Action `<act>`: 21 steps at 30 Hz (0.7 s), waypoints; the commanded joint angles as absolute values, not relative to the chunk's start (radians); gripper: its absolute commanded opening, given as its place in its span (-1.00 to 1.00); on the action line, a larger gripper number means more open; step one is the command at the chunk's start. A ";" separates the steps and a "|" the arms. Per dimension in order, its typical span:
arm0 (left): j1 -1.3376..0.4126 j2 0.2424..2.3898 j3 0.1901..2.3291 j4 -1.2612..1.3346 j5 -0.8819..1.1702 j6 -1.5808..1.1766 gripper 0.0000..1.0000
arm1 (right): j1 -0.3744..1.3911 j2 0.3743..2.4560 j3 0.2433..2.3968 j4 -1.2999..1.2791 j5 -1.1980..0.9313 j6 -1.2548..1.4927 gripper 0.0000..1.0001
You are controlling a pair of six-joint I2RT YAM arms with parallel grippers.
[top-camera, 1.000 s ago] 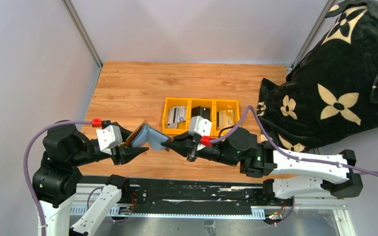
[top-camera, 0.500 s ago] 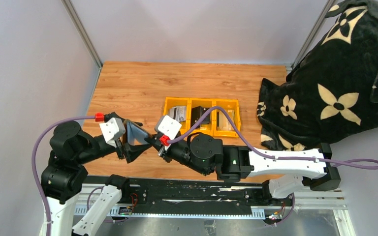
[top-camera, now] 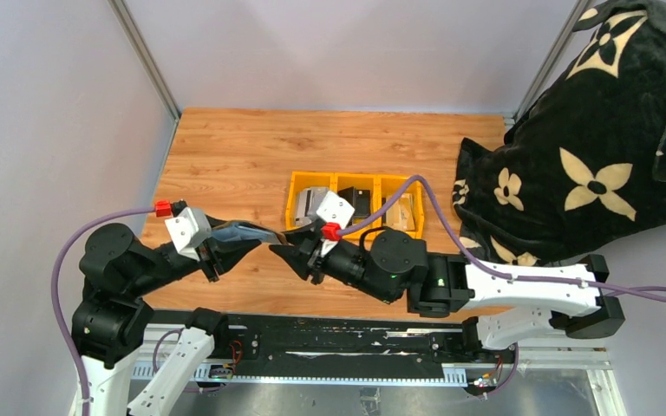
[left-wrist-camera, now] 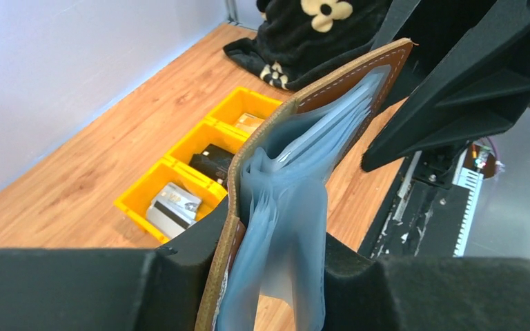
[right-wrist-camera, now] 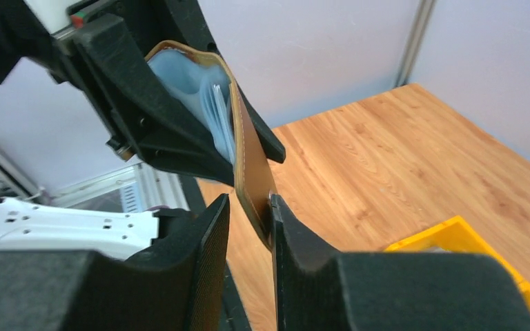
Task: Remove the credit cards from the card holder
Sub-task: Remove the credit card from the card holder.
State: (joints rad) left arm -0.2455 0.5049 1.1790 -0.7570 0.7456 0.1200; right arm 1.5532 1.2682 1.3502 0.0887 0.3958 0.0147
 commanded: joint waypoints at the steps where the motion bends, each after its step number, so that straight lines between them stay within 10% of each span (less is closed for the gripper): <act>1: -0.239 0.548 1.203 -0.702 0.741 0.056 -0.89 | 1.531 1.160 1.248 0.183 0.172 0.126 -0.41; 6: -0.239 0.583 1.234 -0.729 0.876 0.012 -0.93 | 1.486 1.085 1.162 0.236 0.091 0.154 -0.57; 12: -0.239 0.633 1.254 -0.746 1.019 -0.063 -0.93 | 1.480 1.099 1.204 0.170 0.050 0.106 -0.21; 21: -0.239 0.654 1.265 -0.750 1.124 -0.110 -0.93 | 1.458 1.126 1.228 0.103 0.200 0.078 -0.48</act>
